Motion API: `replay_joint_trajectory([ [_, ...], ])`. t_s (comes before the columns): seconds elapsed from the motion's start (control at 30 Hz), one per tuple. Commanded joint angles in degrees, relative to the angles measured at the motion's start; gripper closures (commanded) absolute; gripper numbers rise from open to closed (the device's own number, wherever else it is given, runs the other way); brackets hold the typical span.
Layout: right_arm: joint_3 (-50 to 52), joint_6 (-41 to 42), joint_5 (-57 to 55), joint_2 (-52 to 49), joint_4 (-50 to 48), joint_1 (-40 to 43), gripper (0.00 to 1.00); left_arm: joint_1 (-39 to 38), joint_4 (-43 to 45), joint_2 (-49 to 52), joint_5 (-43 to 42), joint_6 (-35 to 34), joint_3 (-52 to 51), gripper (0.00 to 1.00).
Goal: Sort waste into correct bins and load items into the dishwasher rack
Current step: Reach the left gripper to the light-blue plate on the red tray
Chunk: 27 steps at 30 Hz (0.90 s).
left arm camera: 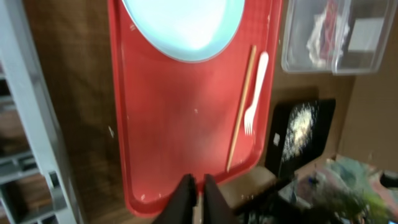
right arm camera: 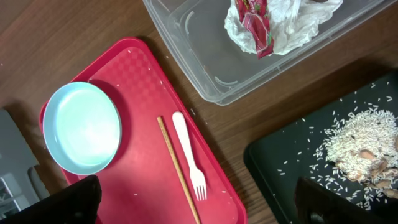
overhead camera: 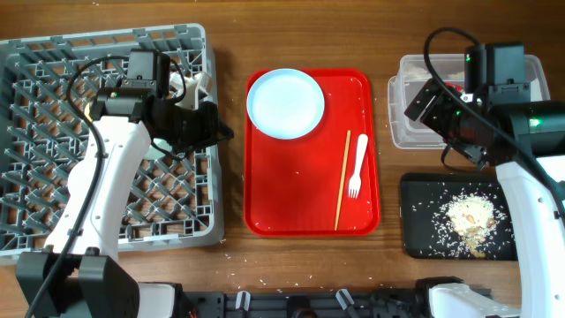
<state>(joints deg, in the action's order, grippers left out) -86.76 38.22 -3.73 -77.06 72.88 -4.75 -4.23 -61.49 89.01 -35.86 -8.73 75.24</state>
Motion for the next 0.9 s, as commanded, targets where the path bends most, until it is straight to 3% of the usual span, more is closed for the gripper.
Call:
replay_joint_trajectory([
  [0.0, -0.2, -0.7, -1.0, -0.5, 0.0, 0.2, 0.00, -0.2, -2.0, -1.0, -2.5, 4.5, 0.7, 0.96],
  [0.1, -0.2, -0.7, -1.0, -0.5, 0.0, 0.2, 0.00, -0.2, -3.0, -1.0, -2.7, 5.6, 0.7, 0.95],
  [0.13, -0.2, -0.7, -1.0, -0.5, 0.0, 0.2, 0.00, -0.2, -3.1, -1.0, -2.7, 5.6, 0.7, 0.76],
  [0.17, -0.2, -0.7, -1.0, -0.5, 0.0, 0.2, 0.00, -0.2, -3.1, -1.0, -2.7, 5.6, 0.7, 0.47],
  [0.3, -0.2, -0.7, -1.0, -0.5, 0.0, 0.2, 0.00, -0.2, -3.1, -1.0, -2.7, 5.6, 0.7, 0.37],
  [0.53, -0.2, -0.7, -1.0, -0.5, 0.0, 0.2, 0.00, -3.3, -5.5, -1.0, -2.7, 12.6, 0.7, 0.37],
  [0.7, -0.2, -0.7, -1.0, -0.5, 0.0, 0.2, 0.00, -7.7, -4.3, -1.0, -2.0, 13.1, 0.7, 0.36],
  [0.87, -0.2, -0.7, -1.0, -0.5, 0.0, 0.2, 0.00, -11.0, -3.7, -1.0, -1.6, 14.8, 0.7, 0.42],
])
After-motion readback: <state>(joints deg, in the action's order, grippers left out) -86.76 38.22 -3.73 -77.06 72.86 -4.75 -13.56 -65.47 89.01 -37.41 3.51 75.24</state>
